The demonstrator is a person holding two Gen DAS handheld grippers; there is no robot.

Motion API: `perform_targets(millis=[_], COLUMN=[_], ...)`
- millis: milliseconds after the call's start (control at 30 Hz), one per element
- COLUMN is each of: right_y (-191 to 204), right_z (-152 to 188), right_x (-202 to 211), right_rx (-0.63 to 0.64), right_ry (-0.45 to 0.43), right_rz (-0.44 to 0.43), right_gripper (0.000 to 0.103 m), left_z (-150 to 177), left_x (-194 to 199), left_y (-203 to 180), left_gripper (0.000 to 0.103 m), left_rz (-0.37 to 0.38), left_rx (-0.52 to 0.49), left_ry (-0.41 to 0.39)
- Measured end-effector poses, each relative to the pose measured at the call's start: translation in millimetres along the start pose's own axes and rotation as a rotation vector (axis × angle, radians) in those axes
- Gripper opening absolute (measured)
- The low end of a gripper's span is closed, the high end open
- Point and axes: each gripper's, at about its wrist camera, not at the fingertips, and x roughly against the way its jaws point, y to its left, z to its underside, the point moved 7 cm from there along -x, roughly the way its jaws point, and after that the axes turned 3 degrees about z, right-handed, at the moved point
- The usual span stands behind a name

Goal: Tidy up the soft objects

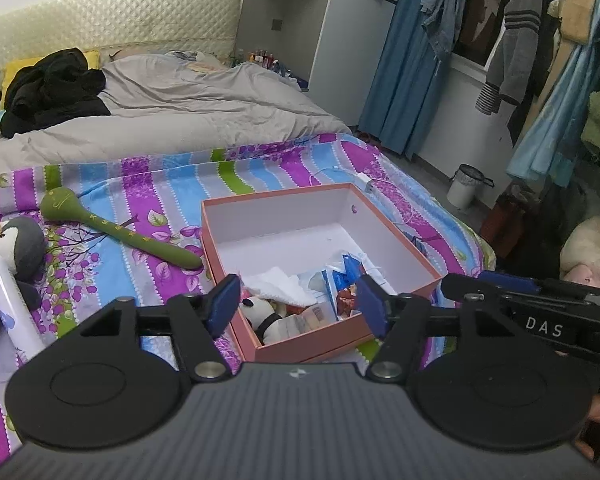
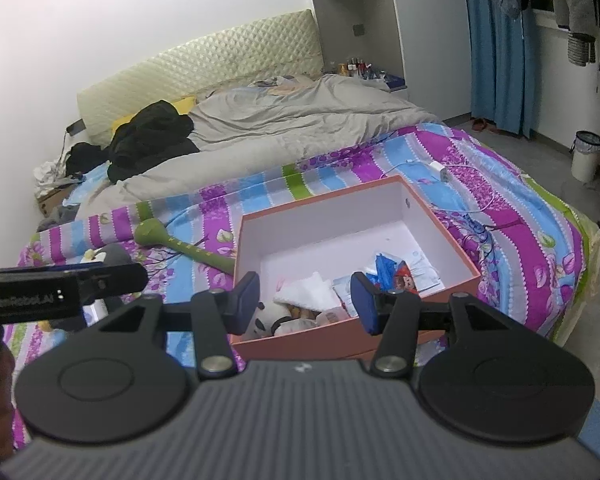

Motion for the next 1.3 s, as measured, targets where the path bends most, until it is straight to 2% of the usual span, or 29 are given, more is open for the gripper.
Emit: perform_targets(millis=[33,100,167,500,533,567,1300], right_y=[-1,-4,-8,-17,-17,-16,-11], right_z=[0,-1,0,5,6,7,17], right_x=[1,2,3,4,4,3,5], right_rx=[0.001,0.0,0.005,-0.004,0.003,0.009,0.018], right_ry=[-0.003,-0.012,-0.019,-0.022,-0.019,-0.018,0.008], right_rz=[0.003,0.019,0.032,0.07,0.078,0.084,0.078], right_gripper=[0.06,0.084,0.091,0.092,0.094,0.103,0.103], left_z=[0,0,1,0,0,1,11], left_x=[-1,-2,-1,6,6,7,12], left_y=[0,1,2,3,3,4,6], left_gripper=[0.086,0.093,0.1,0.103,0.103,0.103,0.103], left_rz=[-0.002,-0.003,-0.005,-0.063,-0.066,-0.067,-0.086], left_rx=[0.003,0.009,0.017,-0.011,-0.01,-0.005,0.014], left_ry=[0.0,0.002,-0.004,-0.02,-0.018,-0.015,0.015])
